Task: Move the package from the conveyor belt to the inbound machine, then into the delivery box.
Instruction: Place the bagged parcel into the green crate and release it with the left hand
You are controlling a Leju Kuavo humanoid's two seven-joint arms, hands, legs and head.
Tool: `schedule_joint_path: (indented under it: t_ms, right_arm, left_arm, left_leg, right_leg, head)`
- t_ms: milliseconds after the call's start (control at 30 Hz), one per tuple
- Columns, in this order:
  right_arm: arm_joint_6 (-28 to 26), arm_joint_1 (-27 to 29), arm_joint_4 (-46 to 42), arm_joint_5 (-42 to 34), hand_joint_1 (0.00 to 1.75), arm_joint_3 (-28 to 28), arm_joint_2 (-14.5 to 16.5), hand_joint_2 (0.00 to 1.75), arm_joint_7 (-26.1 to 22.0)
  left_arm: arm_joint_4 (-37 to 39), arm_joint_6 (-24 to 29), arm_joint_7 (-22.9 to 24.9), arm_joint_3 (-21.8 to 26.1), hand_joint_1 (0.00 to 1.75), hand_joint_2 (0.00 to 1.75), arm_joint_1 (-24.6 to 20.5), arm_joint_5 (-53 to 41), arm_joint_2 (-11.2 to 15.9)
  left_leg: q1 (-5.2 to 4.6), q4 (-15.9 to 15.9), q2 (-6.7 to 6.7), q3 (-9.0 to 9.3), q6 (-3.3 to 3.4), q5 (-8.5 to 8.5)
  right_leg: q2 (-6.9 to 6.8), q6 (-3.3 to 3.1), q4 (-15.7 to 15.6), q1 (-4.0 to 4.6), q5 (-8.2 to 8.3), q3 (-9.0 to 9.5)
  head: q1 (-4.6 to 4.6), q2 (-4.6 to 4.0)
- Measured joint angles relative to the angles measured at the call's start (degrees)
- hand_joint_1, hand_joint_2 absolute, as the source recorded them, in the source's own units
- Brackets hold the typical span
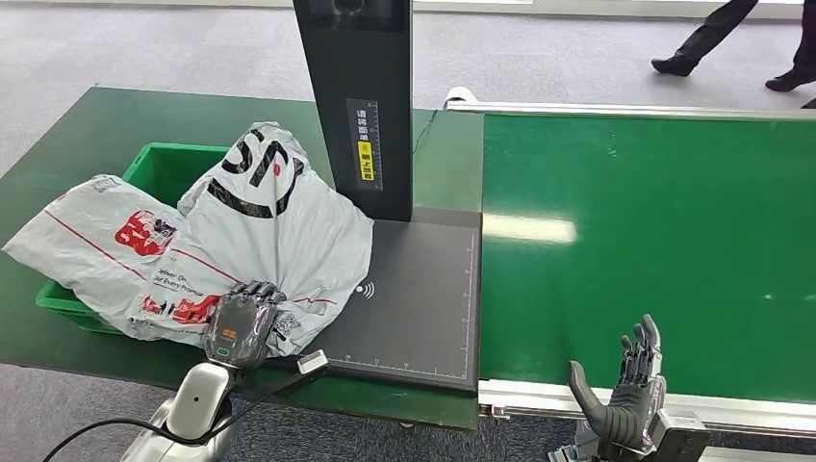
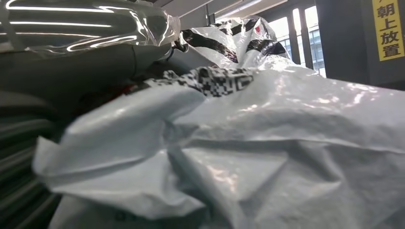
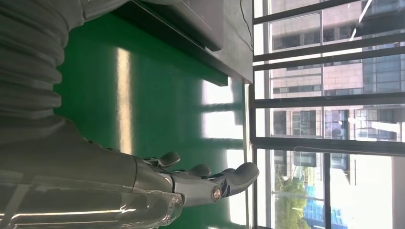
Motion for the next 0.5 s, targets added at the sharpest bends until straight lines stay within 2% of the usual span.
schedule_joint_path:
  t_ms: [367, 433, 500]
  right_arm:
    - [0.0, 0.0, 0.0, -0.1, 0.0, -0.4, 0.0, 1.75, 0.0]
    - [-0.1, 0.0, 0.0, -0.2, 0.0, -0.4, 0.0, 1.75, 0.0]
    - [-0.3, 0.0, 0.0, -0.5, 0.0, -0.4, 0.0, 1.75, 0.0]
  left_arm:
    - [0.2, 0.7, -3.7, 1.1, 1.75, 1.75, 0.0, 0.0, -0.1]
    - [0.0, 1.6, -5.8, 1.8, 1.75, 1.75, 0.3, 1.1, -0.3]
    - [-0.9, 2.8, -10.1, 2.8, 1.75, 1.75, 0.7, 4.8, -0.6]
  left_leg:
    - [0.01, 0.0, 0.01, 0.0, 0.0, 0.0]
    - [0.0, 0.0, 0.01, -0.01, 0.0, 0.0]
    - [0.0, 0.0, 0.0, -0.02, 0.0, 0.0]
  right_leg:
    - [0.01, 0.0, 0.0, 0.01, 0.0, 0.0]
    - [0.01, 0.0, 0.0, 0.01, 0.0, -0.01]
    - [0.01, 0.0, 0.0, 0.01, 0.0, -0.03]
  head:
    - [0.0, 0.0]
    - [-0.01, 0.0]
    - [-0.01, 0.0]
